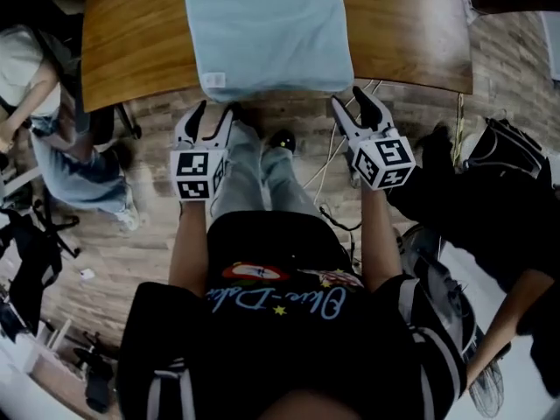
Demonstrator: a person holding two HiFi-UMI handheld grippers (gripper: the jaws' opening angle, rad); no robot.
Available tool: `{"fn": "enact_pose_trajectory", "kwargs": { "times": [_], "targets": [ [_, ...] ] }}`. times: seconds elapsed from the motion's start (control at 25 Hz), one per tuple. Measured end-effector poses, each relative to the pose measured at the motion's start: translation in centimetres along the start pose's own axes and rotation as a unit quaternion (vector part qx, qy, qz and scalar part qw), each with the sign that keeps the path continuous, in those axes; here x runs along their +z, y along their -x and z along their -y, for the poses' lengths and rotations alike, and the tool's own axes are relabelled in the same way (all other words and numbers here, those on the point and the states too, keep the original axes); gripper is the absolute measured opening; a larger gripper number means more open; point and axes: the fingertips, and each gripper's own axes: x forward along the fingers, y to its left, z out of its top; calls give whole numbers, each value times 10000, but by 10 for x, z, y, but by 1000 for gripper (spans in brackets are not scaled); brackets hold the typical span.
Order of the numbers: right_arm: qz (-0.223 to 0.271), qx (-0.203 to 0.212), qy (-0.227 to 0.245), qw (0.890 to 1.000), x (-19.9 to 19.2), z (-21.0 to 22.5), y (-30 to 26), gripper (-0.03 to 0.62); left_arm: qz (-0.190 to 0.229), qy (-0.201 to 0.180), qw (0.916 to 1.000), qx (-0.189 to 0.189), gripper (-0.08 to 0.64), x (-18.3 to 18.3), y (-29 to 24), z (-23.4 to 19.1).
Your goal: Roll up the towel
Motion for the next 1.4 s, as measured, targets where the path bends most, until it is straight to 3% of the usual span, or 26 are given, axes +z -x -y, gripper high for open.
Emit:
{"fn": "enact_pose_trajectory", "kwargs": {
  "times": [0.4,0.6,0.68,0.76,1.12,1.4],
  "targets": [
    [48,51,-1300,9915,-22,16,-15,196,21,519,9984,-233,198,4,-20,-5],
    [23,252,-1402,9898,-23,9,-19,202,123,490,9980,-376,83,13,-15,-6],
    [63,327,-1288,9911,-19,3,-16,79,150,497,9976,-453,54,15,-10,-4],
    [143,367,-1333,9903,-15,0,-12,37,169,502,9973,-516,41,18,-6,-5],
    [367,741,-1938,9776,18,-16,14,14,7,640,9956,-680,29,46,22,-12],
    [840,961,-2312,9645,68,-16,20,12,-10,1110,9900,-871,29,81,26,-20]
  ]
}}
